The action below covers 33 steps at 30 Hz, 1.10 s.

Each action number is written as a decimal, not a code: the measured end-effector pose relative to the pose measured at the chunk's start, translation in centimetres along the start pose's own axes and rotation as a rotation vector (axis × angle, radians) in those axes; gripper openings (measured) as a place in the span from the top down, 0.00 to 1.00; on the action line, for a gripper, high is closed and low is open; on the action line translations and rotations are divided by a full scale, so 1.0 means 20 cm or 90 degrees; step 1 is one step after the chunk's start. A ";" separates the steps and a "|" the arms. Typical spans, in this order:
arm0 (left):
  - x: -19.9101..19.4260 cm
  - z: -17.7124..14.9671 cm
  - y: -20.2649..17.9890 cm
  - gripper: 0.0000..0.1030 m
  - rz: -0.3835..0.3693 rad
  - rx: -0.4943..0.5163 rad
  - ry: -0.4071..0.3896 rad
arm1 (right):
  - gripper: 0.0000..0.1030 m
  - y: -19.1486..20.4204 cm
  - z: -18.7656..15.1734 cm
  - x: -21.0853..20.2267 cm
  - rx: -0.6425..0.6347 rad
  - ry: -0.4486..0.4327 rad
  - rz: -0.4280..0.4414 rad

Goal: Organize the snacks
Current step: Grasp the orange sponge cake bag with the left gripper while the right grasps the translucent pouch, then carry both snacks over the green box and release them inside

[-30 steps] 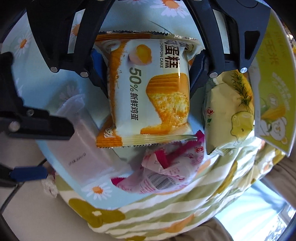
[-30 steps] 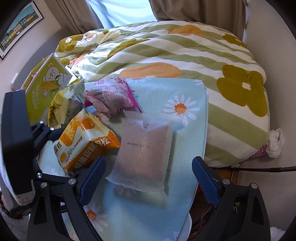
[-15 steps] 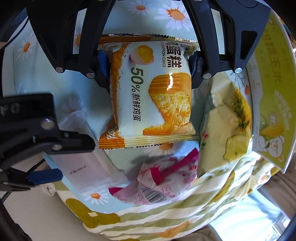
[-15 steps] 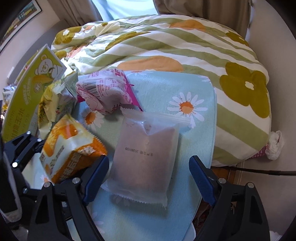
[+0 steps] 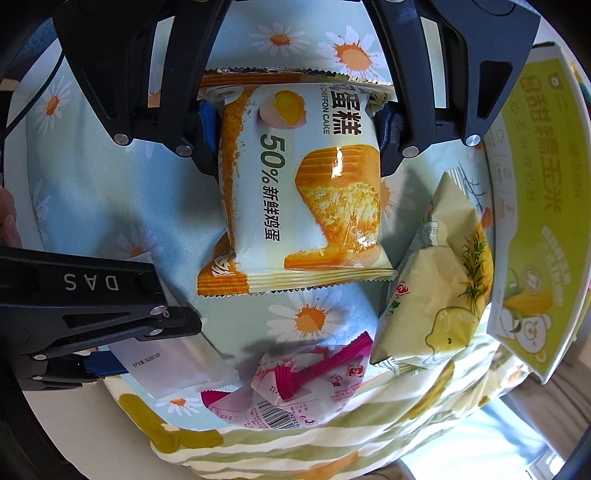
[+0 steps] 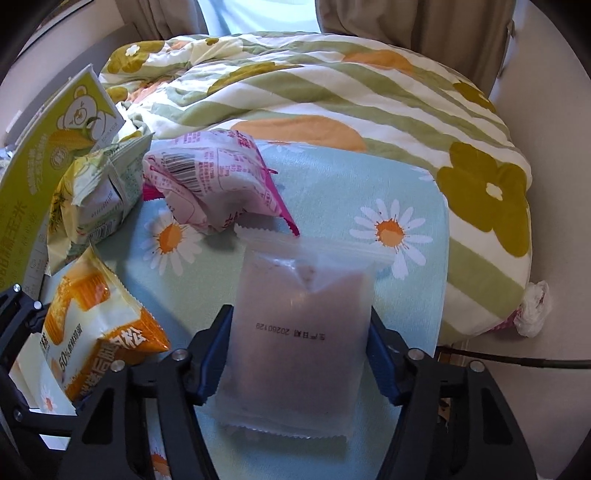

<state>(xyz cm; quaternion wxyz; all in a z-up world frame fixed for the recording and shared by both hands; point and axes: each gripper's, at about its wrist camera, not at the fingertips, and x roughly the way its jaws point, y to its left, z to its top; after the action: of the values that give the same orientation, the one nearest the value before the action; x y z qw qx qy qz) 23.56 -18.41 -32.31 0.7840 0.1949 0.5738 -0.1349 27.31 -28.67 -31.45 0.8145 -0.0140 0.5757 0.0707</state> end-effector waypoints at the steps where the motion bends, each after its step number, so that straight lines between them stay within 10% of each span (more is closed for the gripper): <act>1: -0.01 0.00 0.00 0.43 -0.002 -0.001 -0.001 | 0.42 -0.01 0.00 0.00 0.001 -0.001 0.001; 18: -0.41 -0.05 0.08 0.43 -0.039 -0.036 -0.087 | 0.44 -0.05 -0.07 -0.44 0.054 -0.086 0.028; 33: -0.96 -0.05 0.77 0.43 0.016 -0.143 -0.201 | 0.44 0.40 0.19 -0.95 0.036 -0.208 0.093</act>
<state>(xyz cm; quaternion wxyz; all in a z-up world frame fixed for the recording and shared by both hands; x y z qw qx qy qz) 23.59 -4.52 -11.89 0.8828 0.0893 0.4524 -0.0892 23.54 -22.31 -11.90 0.8901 0.0627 0.4367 0.1147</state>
